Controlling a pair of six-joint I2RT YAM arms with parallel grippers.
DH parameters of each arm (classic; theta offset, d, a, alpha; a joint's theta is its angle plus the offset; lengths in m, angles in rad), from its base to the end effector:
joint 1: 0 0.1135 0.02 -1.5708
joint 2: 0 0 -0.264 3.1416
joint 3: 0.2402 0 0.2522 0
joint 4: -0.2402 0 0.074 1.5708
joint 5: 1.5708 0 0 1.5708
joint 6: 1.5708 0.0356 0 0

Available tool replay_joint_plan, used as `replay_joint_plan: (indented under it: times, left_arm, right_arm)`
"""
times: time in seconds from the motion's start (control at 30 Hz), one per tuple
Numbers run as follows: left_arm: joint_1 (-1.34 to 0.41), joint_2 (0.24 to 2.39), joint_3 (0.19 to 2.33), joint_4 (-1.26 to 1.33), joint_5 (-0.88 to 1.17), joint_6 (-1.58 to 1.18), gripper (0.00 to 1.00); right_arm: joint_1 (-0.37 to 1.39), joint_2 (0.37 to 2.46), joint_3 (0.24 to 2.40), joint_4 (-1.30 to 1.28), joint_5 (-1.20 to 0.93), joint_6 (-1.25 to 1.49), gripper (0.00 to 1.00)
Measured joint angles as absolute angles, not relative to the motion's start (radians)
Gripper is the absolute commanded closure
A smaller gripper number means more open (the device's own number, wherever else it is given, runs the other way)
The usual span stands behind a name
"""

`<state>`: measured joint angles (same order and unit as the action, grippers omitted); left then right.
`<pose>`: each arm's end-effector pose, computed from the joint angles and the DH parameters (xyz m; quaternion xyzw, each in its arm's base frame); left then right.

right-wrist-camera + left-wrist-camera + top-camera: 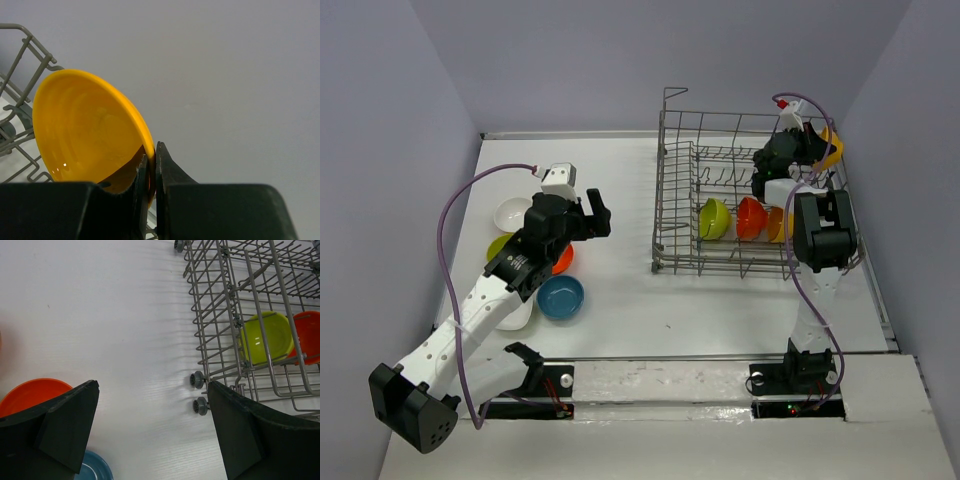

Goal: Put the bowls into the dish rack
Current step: Insert the bowl into the dish rack.

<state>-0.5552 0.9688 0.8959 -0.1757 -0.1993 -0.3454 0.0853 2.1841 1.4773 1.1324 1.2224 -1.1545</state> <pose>0.1947 -0.1125 0.3463 0.0215 0.7875 -0.1952 0.5842 0.4768 0.0072 0.2515 0.1348 0.6414 -0.6182 0.4339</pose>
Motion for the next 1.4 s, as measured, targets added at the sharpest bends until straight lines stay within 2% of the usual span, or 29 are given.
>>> replay_joint_plan:
  times: [0.63, 1.4]
  left_arm:
    - [-0.555, 0.979, 0.896, -0.175, -0.199, -0.345, 0.01]
    - [-0.555, 0.979, 0.896, -0.175, -0.198, -0.345, 0.01]
  right_arm:
    - [0.088, 2.188, 1.477, 1.116, 1.221, -1.133, 0.99]
    - [0.125, 2.207, 1.460, 1.236, 1.200, -1.276, 0.99]
